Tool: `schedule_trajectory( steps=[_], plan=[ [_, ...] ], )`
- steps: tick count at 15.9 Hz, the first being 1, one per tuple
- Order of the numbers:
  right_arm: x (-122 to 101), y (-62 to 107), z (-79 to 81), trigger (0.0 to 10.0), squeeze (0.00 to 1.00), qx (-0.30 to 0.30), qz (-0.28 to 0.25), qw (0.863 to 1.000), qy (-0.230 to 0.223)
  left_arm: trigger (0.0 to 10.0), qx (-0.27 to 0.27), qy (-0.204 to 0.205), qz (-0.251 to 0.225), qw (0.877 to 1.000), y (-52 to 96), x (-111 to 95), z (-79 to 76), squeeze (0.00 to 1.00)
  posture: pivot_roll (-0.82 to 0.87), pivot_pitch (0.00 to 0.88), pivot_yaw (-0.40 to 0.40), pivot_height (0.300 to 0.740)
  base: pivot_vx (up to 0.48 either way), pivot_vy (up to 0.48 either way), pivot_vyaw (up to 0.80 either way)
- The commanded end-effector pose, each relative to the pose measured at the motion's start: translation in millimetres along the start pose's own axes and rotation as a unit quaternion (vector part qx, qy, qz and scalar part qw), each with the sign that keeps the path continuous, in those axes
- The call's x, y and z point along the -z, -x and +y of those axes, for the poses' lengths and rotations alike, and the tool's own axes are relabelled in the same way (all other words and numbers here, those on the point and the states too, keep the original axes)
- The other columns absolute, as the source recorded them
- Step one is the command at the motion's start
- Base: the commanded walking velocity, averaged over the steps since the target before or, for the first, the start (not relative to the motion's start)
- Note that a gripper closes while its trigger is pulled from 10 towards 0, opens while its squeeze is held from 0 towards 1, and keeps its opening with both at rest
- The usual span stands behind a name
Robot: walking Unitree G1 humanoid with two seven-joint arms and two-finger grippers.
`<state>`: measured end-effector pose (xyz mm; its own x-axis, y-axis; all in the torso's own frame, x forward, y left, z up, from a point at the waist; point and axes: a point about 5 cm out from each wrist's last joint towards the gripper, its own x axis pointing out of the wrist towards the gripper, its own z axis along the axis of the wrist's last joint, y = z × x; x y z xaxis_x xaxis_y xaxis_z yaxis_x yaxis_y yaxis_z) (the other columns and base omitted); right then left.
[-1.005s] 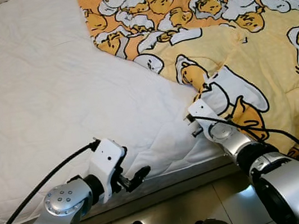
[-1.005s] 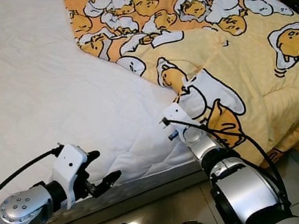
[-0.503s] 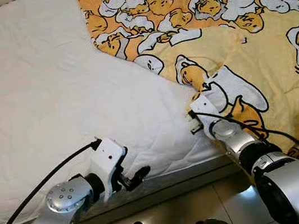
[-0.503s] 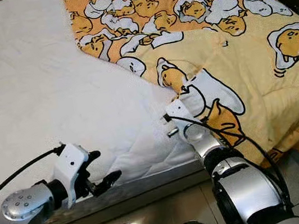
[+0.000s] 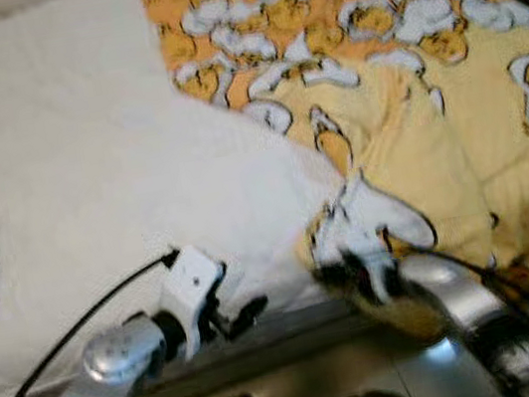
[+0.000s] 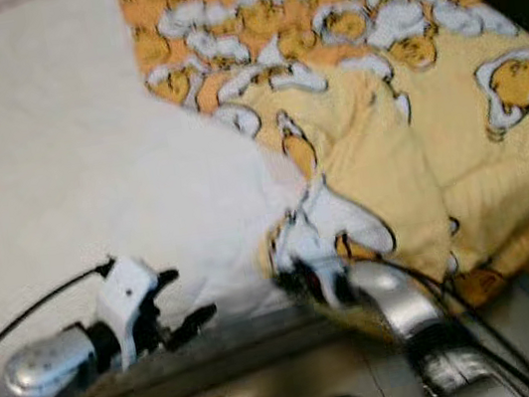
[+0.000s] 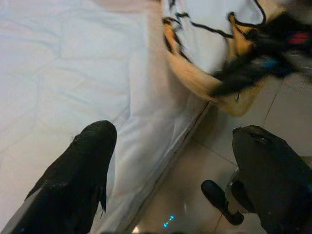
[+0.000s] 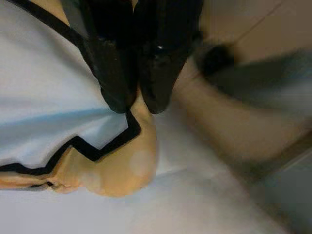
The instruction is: Clean up the room
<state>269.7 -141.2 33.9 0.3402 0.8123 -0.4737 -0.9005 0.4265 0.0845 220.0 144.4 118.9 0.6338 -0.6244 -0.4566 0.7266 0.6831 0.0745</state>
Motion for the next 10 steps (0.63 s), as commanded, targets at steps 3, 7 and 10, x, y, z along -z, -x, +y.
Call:
schedule_trajectory(
  steps=[3,7,10],
  plan=[
    [-0.5,27.7,65.1,0.0,0.00,-0.270,0.022,0.963,0.015,10.0,0.022,-0.005,0.001,1.000,-1.6,-0.7,-3.8,0.00,-0.05,0.109,0.054,0.740,0.000,0.000,0.00],
    [9.9,27.8,61.8,10.0,0.60,-0.189,0.066,0.980,0.013,10.0,0.026,-0.007,-0.001,1.000,-7.1,-1.4,-2.8,0.00,-0.06,0.103,0.057,0.740,0.000,0.000,0.00],
    [11.8,23.0,48.6,10.0,1.00,-0.099,0.074,0.992,0.012,10.0,0.013,-0.003,-0.005,1.000,-9.7,-3.4,1.7,0.00,-0.06,0.101,0.063,0.740,0.000,0.000,0.00]
  ],
)
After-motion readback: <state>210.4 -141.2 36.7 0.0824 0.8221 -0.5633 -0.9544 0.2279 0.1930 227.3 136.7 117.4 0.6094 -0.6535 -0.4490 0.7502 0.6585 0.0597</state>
